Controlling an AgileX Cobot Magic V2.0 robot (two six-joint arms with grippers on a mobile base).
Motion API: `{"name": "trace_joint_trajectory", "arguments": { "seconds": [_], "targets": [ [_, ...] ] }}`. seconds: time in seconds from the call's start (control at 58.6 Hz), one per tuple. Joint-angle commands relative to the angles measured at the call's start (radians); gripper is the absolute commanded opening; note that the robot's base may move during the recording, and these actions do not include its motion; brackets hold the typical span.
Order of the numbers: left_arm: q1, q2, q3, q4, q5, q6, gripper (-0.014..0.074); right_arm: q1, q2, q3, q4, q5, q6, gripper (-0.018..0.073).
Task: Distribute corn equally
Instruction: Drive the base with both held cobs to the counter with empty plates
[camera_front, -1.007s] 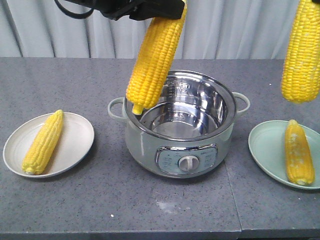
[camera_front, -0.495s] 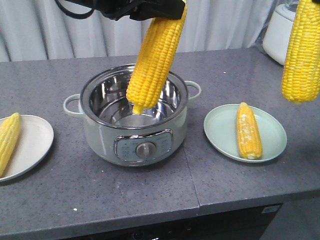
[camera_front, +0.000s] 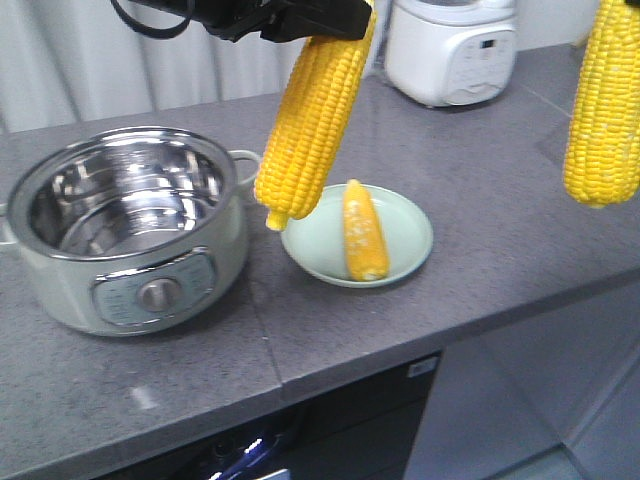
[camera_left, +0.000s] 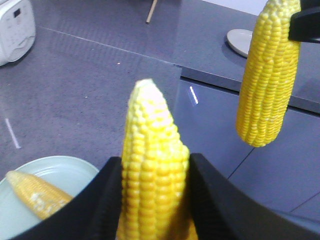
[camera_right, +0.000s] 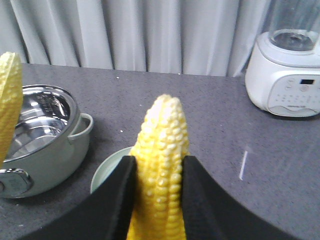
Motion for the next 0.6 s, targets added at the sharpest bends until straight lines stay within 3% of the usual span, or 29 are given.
{"name": "trace_joint_trajectory", "arguments": {
  "seconds": [0.0, 0.581],
  "targets": [
    [0.0, -0.042, -0.032, -0.045, -0.054, -0.006, -0.0006, -0.008, -0.02, -0.031, 0.04, -0.049, -0.004, -0.0005],
    [0.0, -0.042, -0.032, -0.045, -0.054, -0.006, -0.0006, -0.008, -0.02, -0.031, 0.04, -0.048, -0.004, -0.0005]
  ]
}}
